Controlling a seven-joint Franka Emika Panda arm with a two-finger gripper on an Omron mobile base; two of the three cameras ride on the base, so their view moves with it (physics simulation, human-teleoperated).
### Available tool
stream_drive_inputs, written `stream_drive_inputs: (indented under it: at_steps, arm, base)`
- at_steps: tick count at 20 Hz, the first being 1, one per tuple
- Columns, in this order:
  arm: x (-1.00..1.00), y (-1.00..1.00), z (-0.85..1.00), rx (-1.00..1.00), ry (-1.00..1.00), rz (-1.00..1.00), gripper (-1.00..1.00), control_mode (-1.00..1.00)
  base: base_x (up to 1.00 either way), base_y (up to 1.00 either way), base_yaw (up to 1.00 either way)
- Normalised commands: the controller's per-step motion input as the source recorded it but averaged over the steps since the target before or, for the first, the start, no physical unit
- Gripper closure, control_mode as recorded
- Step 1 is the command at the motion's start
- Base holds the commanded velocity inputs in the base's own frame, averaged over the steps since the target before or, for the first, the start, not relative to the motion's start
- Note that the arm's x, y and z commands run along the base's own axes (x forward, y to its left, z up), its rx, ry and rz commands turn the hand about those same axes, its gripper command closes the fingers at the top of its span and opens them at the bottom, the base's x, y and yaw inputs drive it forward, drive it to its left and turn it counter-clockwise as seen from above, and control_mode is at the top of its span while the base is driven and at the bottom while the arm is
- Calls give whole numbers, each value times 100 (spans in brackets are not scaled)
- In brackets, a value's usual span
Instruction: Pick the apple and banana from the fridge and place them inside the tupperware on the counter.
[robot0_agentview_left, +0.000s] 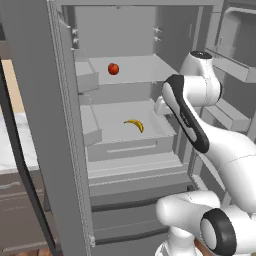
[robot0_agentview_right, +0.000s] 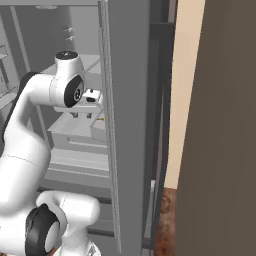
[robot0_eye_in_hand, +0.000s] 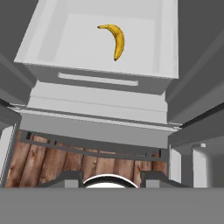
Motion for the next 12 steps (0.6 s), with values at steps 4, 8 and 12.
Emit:
stream_drive_inputs:
  at_steps: [4, 8, 12]
  arm:
    - [0, 0, -1, 0, 0, 0, -100, -100]
    - [0, 0, 0, 0, 0, 0, -100, -100]
    - [0, 0, 0, 0, 0, 0, -100, 100]
  base:
    - [0, 0, 0]
    - [0, 0, 0]
    - [11, 12, -7]
